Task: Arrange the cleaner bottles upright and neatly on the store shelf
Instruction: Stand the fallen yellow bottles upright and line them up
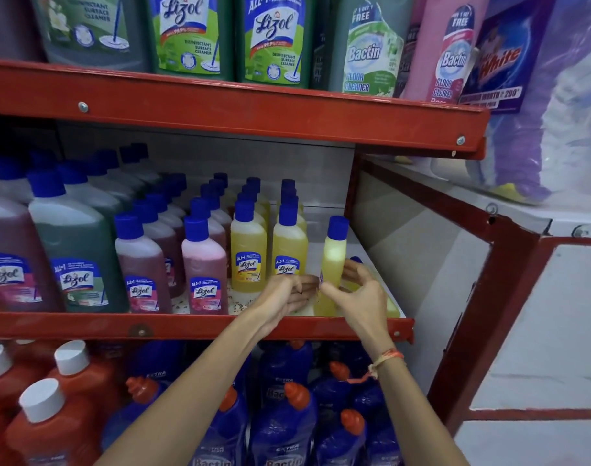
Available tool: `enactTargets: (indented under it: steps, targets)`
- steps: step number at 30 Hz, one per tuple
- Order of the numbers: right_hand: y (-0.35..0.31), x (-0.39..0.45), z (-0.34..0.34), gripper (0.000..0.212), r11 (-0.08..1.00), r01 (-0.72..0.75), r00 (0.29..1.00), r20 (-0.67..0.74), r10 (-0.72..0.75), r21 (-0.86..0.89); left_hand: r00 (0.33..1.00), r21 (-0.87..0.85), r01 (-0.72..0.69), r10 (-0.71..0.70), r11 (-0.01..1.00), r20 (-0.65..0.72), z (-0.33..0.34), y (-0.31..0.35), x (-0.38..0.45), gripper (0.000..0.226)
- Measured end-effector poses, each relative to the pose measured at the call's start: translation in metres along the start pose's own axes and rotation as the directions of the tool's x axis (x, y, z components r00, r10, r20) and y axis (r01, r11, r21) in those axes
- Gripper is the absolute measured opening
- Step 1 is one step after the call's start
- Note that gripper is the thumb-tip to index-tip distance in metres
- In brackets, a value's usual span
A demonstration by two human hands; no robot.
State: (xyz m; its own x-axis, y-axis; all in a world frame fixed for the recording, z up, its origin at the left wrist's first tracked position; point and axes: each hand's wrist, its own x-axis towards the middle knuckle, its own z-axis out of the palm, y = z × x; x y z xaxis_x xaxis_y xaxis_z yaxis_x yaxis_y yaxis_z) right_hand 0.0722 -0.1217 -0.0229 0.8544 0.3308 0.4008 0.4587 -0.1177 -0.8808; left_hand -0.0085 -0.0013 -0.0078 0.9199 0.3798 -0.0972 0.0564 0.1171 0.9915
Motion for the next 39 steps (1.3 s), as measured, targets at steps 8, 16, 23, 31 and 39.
enactTargets:
  steps: [8, 16, 23, 31, 39]
  targets:
    - [0.007, 0.011, -0.016, 0.041, 0.984, -0.087, 0.958, 0.282, 0.040, 0.154, 0.997, 0.080, -0.075, 0.077, 0.994, -0.021, 0.007, 0.004, -0.006, 0.054]
    - [0.015, 0.003, -0.017, 0.039, 0.996, -0.020, 0.977, 0.215, 0.002, 0.083, 0.983, 0.167, -0.155, 0.169, 0.974, -0.075, -0.004, -0.001, -0.025, 0.044]
    - [0.001, -0.003, 0.027, 0.032, 0.983, -0.027, 0.938, 0.344, -0.038, 0.183, 0.933, 0.169, -0.207, 0.247, 0.964, -0.263, -0.037, -0.018, -0.047, 0.045]
    - [-0.015, -0.015, 0.058, 0.037, 0.972, -0.008, 0.918, 0.386, -0.086, 0.235, 0.891, 0.231, -0.218, 0.290, 0.948, -0.348, -0.053, -0.023, -0.070, 0.039]
    - [-0.017, -0.018, 0.062, 0.040, 0.981, 0.012, 0.922, 0.378, -0.087, 0.196, 0.876, 0.276, -0.240, 0.330, 0.931, -0.350, -0.048, -0.022, -0.081, 0.048]
